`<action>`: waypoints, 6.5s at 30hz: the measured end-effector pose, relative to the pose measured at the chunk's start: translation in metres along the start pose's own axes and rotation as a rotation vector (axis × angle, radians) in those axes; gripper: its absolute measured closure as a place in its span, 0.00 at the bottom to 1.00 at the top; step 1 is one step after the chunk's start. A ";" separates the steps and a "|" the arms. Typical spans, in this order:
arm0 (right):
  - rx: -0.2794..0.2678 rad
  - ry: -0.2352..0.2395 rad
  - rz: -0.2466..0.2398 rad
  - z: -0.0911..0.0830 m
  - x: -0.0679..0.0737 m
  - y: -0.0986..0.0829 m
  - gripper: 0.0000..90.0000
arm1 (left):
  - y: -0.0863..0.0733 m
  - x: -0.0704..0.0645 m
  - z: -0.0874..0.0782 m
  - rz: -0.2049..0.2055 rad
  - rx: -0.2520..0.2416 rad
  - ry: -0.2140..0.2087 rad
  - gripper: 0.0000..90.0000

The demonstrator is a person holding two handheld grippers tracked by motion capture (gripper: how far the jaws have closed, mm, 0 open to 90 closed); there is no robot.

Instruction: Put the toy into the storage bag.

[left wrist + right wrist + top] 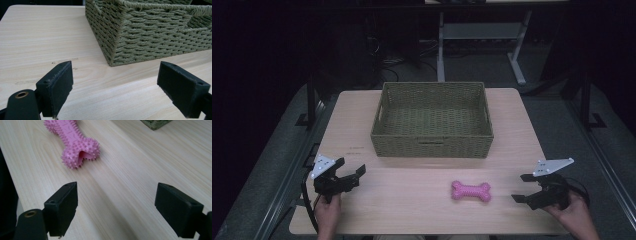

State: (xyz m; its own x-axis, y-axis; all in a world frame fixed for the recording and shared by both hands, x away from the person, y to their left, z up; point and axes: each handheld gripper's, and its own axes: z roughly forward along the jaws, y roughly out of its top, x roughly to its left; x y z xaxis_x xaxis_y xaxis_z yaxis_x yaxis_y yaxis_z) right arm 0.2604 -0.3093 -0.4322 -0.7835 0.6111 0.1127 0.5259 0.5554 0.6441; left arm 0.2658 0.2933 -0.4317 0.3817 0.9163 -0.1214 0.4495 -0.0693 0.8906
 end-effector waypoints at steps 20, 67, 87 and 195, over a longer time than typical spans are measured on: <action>0.058 0.019 -0.082 0.009 0.019 0.017 0.21 | 0.000 -0.001 -0.001 0.010 0.000 -0.002 0.14; 0.183 0.136 -0.338 0.058 0.062 0.097 0.22 | 0.001 0.003 -0.005 0.000 -0.014 0.006 0.14; 0.278 0.139 -0.383 0.086 0.062 0.107 0.26 | 0.001 0.003 -0.005 0.000 -0.015 0.006 0.14; 0.248 0.267 -0.446 0.061 0.050 0.192 0.65 | 0.001 0.005 -0.006 -0.017 -0.028 0.008 0.14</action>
State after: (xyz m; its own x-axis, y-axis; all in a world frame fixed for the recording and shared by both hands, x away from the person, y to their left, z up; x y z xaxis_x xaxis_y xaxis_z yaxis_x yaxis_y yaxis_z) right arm 0.3426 -0.1374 -0.3489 -0.9867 0.1421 0.0788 0.1625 0.8622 0.4797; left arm 0.2633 0.3008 -0.4283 0.3682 0.9202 -0.1330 0.4328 -0.0430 0.9005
